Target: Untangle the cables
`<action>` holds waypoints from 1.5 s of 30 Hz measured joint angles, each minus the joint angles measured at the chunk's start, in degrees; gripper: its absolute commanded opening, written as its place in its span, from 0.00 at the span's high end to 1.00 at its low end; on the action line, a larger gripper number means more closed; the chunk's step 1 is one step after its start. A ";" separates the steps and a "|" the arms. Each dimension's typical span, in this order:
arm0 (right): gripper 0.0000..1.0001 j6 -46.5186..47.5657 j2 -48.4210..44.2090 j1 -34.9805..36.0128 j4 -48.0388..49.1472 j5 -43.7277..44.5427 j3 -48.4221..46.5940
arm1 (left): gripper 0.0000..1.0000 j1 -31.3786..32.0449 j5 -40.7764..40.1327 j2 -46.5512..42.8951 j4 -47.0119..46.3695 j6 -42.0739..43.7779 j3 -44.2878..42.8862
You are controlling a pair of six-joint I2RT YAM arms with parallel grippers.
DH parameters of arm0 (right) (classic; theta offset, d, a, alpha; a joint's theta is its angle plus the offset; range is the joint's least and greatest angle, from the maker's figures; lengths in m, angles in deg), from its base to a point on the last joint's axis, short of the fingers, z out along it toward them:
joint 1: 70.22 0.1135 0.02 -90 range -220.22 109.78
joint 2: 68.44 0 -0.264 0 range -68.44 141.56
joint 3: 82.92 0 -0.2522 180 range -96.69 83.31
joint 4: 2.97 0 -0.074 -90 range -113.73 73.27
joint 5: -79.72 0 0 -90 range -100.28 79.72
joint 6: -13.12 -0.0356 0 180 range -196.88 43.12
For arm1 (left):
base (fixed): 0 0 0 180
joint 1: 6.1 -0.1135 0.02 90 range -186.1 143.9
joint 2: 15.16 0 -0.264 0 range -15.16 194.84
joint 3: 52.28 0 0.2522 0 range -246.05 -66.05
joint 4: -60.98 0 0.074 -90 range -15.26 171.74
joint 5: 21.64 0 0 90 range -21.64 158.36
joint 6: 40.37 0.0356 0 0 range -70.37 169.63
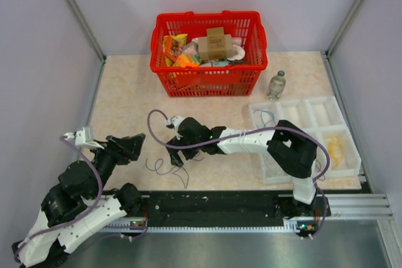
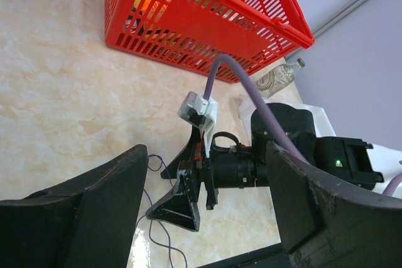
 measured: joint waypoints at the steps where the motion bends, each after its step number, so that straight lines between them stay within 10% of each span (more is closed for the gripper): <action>1: 0.13 0.76 0.09 0.57 -0.81 1.03 -0.44 | 0.20 0.00 0.02 0.00 0.00 0.00 0.00; 18: 0.43 10.71 7.32 8.59 -7.61 19.32 -7.54 | 0.21 0.00 -0.07 0.00 -0.15 -0.02 0.00; 27: 1.00 13.33 6.82 11.54 -3.28 32.11 -4.33 | 0.20 0.00 -1.18 0.00 -0.13 -0.02 0.00; 36: 1.00 14.56 -4.72 11.45 0.22 41.27 11.06 | 0.20 0.00 -0.85 0.55 -1.11 -0.11 0.00; 45: 1.00 9.35 -40.44 2.29 -9.90 51.45 18.86 | 0.16 0.00 0.35 3.61 -7.17 0.57 1.55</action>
